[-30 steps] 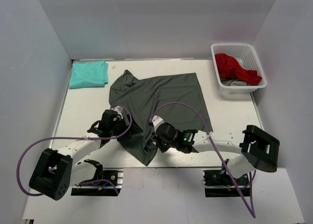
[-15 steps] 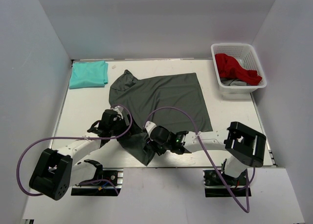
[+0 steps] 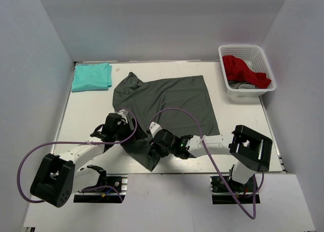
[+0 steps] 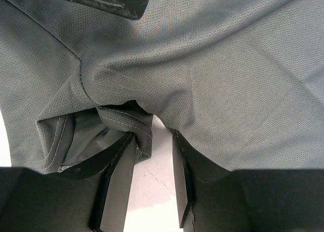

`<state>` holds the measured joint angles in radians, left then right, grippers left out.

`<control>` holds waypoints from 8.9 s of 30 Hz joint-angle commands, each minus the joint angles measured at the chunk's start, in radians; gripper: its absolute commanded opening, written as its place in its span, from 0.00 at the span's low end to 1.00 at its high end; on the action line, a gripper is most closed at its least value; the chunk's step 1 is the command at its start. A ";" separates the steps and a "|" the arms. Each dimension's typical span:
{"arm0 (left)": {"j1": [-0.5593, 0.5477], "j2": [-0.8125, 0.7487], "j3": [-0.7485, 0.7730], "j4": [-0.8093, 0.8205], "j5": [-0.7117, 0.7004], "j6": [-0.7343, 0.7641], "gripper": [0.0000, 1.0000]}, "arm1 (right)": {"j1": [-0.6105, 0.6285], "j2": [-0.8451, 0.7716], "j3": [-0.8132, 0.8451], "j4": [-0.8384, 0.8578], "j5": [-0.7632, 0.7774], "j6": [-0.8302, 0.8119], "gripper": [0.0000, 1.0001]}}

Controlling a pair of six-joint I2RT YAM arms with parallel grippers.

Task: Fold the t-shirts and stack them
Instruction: Flatten out the tshirt, then grap the side of the flattened tshirt closest away from the robot with both arms

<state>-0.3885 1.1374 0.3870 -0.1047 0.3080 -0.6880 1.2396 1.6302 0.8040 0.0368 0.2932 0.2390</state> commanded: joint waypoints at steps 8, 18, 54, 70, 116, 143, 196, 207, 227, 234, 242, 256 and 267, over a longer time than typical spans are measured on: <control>0.000 0.018 -0.010 -0.101 -0.078 0.036 1.00 | 0.008 -0.002 0.014 0.087 0.024 0.016 0.10; 0.000 0.048 0.001 -0.122 -0.118 0.036 1.00 | 0.004 -0.177 -0.103 -0.123 0.000 0.195 0.00; 0.000 0.061 -0.017 -0.069 0.003 0.116 1.00 | 0.093 -0.098 0.023 -0.057 -0.155 -0.113 0.44; 0.000 0.051 -0.017 -0.069 0.003 0.116 1.00 | 0.098 -0.052 0.011 0.118 0.009 -0.084 0.02; 0.000 0.005 -0.016 -0.078 0.003 0.125 1.00 | 0.023 -0.245 0.006 -0.103 -0.032 0.111 0.73; 0.000 -0.108 0.203 -0.090 0.052 0.102 1.00 | -0.078 -0.116 -0.098 -0.097 -0.543 0.322 0.13; 0.123 1.411 1.849 -0.342 -0.372 0.450 1.00 | -0.896 0.320 0.452 -0.137 -0.204 0.136 0.90; 0.083 0.907 1.327 -0.333 -0.216 0.408 1.00 | -0.901 -0.059 0.201 -0.061 -0.170 0.203 0.90; -0.225 0.143 0.270 -0.448 -0.248 0.039 0.96 | -0.936 -0.573 -0.170 -0.290 0.052 0.456 0.90; -0.271 0.217 0.260 -0.360 -0.231 0.059 0.66 | -0.950 -0.512 -0.187 -0.296 0.053 0.454 0.90; -0.271 0.326 0.331 -0.397 -0.268 0.079 0.00 | -0.996 -0.359 -0.149 -0.310 -0.023 0.454 0.90; -0.271 0.248 0.311 -0.558 -0.277 0.050 0.00 | -1.039 -0.310 -0.187 -0.279 -0.083 0.462 0.73; -0.271 0.156 0.339 -0.621 -0.233 0.050 0.00 | -1.052 -0.230 -0.207 -0.239 -0.068 0.468 0.02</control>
<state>-0.6567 1.3449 0.7116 -0.6933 0.0467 -0.6331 0.1944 1.3766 0.6155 -0.2108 0.2142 0.6949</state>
